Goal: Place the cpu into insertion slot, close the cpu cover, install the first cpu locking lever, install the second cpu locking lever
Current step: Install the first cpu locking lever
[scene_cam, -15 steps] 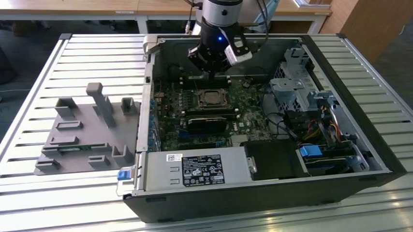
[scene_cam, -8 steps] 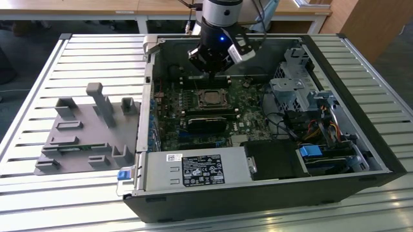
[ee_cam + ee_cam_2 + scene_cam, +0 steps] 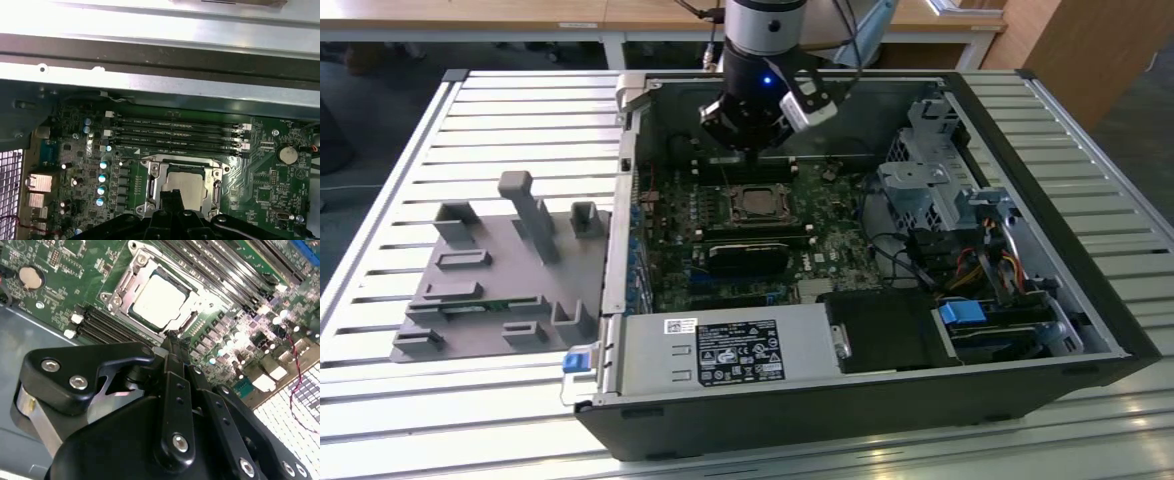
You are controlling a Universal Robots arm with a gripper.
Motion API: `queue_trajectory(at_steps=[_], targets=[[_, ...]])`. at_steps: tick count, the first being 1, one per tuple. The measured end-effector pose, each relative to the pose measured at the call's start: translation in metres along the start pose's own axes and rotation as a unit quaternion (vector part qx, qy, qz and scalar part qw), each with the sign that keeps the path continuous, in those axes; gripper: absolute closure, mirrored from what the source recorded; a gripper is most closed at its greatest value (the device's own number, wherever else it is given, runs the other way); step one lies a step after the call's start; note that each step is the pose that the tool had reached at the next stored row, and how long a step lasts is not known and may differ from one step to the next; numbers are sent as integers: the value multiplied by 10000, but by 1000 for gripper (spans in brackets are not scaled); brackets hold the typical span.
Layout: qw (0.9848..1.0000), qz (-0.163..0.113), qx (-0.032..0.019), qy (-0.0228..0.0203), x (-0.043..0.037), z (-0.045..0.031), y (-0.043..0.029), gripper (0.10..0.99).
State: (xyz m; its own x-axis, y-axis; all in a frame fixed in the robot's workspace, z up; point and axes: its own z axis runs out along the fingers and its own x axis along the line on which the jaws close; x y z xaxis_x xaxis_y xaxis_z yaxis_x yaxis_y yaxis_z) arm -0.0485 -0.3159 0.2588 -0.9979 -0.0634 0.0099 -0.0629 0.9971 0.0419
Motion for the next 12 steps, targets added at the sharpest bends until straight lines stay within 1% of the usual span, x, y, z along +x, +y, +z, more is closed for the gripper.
queue_trajectory(at_steps=[3, 4, 8, 12], targets=[[9999, 171, -1, -7, 15, 1, 0, 969], [9998, 191, -2, -8, 36, 1, 1, 969], [9998, 199, -5, -13, 198, 4, 12, 969], [9998, 199, -5, -37, 319, 6, 19, 969]])
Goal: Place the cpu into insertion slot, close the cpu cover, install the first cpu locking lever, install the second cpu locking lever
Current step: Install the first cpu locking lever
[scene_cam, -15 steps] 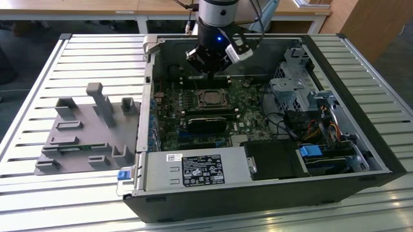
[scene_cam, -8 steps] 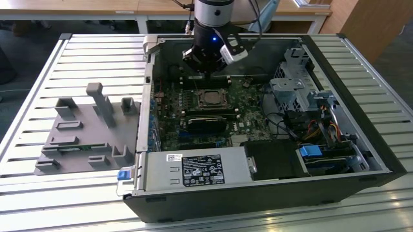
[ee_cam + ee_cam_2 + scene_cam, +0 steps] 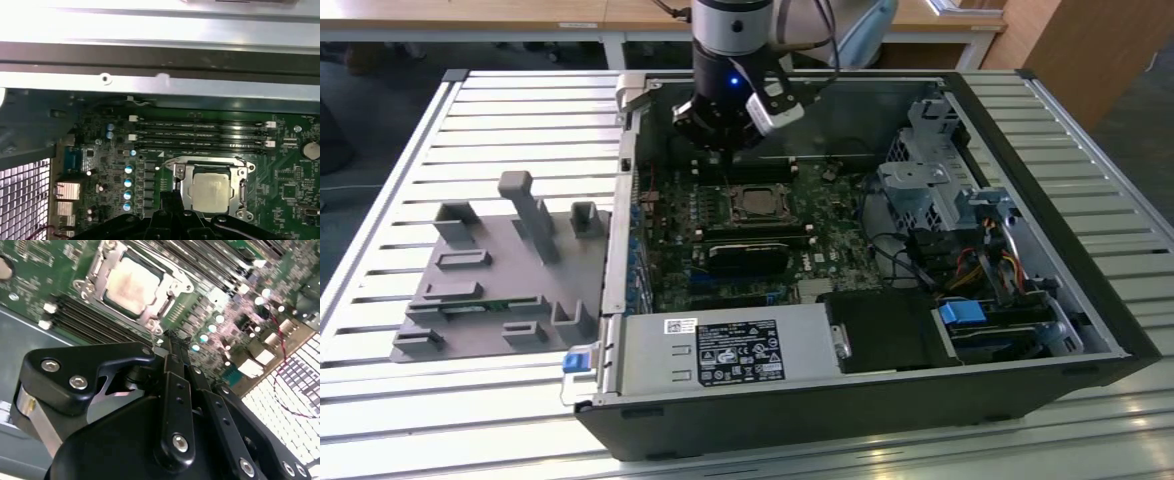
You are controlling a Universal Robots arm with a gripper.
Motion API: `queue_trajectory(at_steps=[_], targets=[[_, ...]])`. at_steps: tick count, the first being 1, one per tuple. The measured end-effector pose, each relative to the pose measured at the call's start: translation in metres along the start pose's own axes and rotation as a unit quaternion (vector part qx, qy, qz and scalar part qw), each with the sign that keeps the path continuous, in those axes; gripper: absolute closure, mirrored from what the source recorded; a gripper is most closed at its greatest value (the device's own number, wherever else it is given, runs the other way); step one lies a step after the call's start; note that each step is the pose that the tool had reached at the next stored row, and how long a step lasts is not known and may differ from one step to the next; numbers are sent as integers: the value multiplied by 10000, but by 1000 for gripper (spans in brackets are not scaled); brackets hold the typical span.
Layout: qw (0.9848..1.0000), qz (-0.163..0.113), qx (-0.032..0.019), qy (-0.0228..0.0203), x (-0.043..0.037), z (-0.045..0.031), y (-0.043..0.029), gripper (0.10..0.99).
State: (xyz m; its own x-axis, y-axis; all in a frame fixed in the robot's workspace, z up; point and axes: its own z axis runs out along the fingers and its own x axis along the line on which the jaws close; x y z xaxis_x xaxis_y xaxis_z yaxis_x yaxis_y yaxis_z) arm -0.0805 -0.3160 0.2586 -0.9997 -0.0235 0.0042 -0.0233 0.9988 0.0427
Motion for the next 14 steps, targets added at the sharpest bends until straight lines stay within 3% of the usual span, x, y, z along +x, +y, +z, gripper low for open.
queue_trajectory(at_steps=[6, 14], targets=[[10000, -3, 1, -47, 135, 2, 13, 969], [10000, -3, -40, -67, 217, 8, 75, 969]])
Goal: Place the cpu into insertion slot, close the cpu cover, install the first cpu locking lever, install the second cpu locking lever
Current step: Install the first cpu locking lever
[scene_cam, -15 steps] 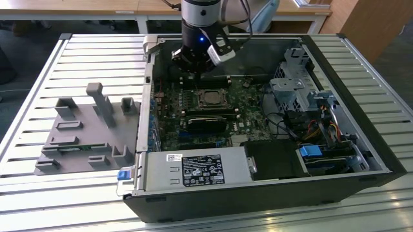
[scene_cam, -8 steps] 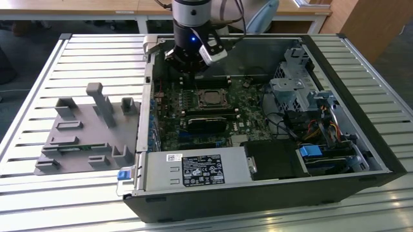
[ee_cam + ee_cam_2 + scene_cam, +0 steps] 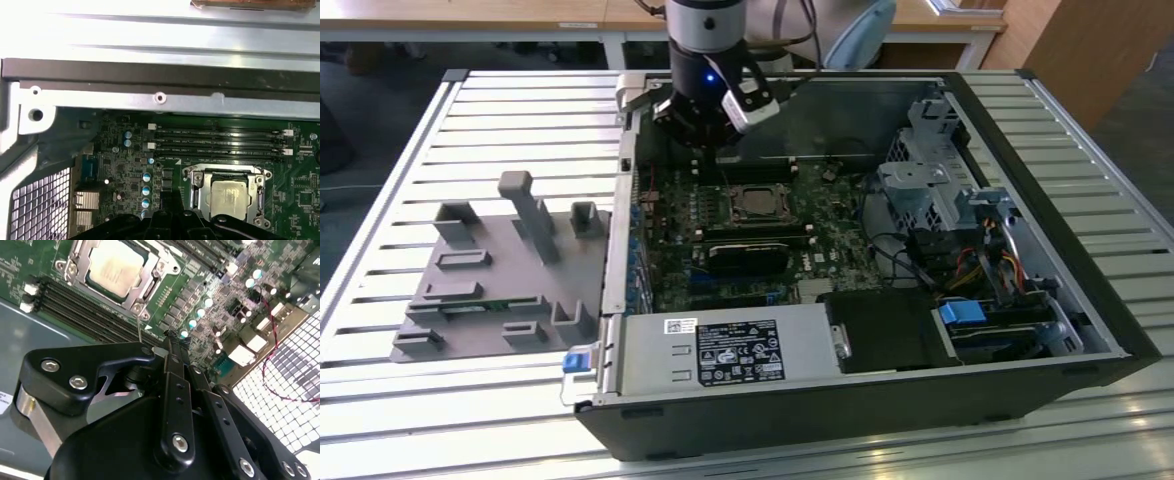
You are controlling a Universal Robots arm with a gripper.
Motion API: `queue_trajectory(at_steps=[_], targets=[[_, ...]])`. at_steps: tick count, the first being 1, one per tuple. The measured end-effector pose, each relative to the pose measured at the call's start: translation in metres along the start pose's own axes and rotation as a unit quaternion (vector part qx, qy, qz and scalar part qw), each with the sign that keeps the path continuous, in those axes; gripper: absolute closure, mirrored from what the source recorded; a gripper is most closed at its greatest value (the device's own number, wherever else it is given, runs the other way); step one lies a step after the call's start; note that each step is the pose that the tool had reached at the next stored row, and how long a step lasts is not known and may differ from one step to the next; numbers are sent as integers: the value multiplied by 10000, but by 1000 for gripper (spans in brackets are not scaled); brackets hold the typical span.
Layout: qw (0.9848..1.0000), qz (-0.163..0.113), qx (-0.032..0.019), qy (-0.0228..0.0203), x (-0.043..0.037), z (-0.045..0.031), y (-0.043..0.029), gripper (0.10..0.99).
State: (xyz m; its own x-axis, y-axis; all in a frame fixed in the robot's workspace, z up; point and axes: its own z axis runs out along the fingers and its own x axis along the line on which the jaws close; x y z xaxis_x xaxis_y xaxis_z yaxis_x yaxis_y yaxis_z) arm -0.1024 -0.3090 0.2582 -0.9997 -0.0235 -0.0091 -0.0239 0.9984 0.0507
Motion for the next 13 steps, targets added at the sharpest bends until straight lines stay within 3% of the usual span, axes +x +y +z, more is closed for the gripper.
queue_trajectory(at_steps=[13], targets=[[10000, 8, -7, -3, 0, 32, 138, 969]])
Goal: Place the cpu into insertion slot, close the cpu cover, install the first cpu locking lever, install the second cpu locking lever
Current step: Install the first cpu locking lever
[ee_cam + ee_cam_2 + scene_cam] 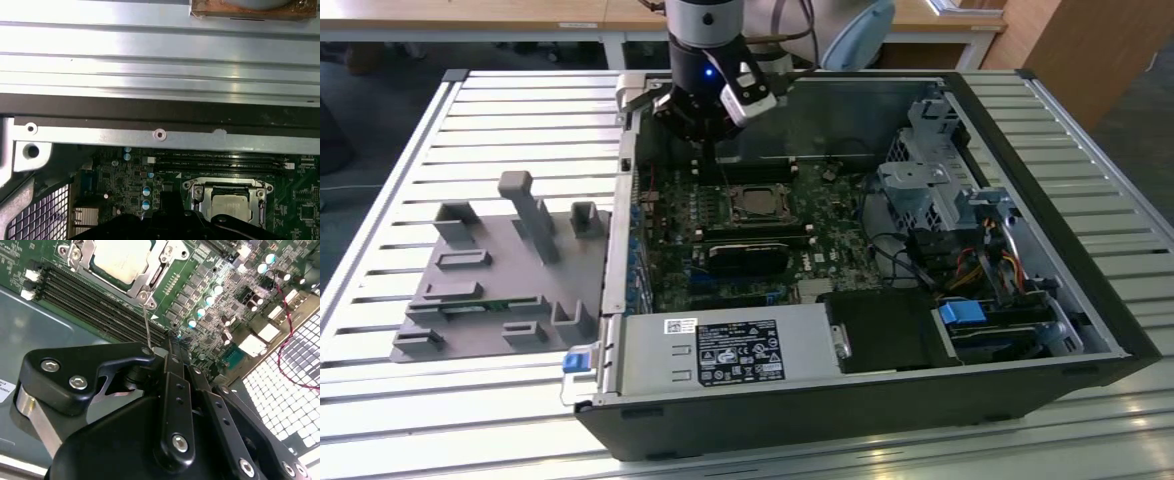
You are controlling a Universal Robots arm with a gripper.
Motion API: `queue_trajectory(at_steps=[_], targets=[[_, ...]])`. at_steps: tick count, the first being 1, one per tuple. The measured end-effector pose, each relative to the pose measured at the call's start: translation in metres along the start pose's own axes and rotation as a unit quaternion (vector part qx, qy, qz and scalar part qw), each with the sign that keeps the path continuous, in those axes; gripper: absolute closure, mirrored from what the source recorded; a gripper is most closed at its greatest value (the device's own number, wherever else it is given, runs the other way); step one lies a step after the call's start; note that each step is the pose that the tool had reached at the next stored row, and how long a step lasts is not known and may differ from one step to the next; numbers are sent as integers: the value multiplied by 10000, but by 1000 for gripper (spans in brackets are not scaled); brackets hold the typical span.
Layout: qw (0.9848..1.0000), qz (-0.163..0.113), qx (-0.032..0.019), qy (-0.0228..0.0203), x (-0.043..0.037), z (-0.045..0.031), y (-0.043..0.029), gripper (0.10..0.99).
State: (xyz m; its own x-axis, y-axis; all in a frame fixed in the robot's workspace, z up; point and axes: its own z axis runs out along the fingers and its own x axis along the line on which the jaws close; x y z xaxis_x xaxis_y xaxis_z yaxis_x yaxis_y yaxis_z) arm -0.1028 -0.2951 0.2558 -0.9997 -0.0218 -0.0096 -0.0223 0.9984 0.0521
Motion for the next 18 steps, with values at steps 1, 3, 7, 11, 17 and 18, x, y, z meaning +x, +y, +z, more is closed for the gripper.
queue_trajectory(at_steps=[1, 3, 7, 11, 17, 18], targets=[[10000, 0, 0, -1, 0, 3, 7, 969], [10000, 0, 0, -1, 0, 8, 19, 969], [10000, 0, 0, 0, -7, 10, 23, 969], [10000, 1, 0, 0, -51, 12, 22, 969], [10000, 1, 0, 0, -191, 16, 21, 969], [10000, 0, 0, 0, -212, 16, 21, 969]])
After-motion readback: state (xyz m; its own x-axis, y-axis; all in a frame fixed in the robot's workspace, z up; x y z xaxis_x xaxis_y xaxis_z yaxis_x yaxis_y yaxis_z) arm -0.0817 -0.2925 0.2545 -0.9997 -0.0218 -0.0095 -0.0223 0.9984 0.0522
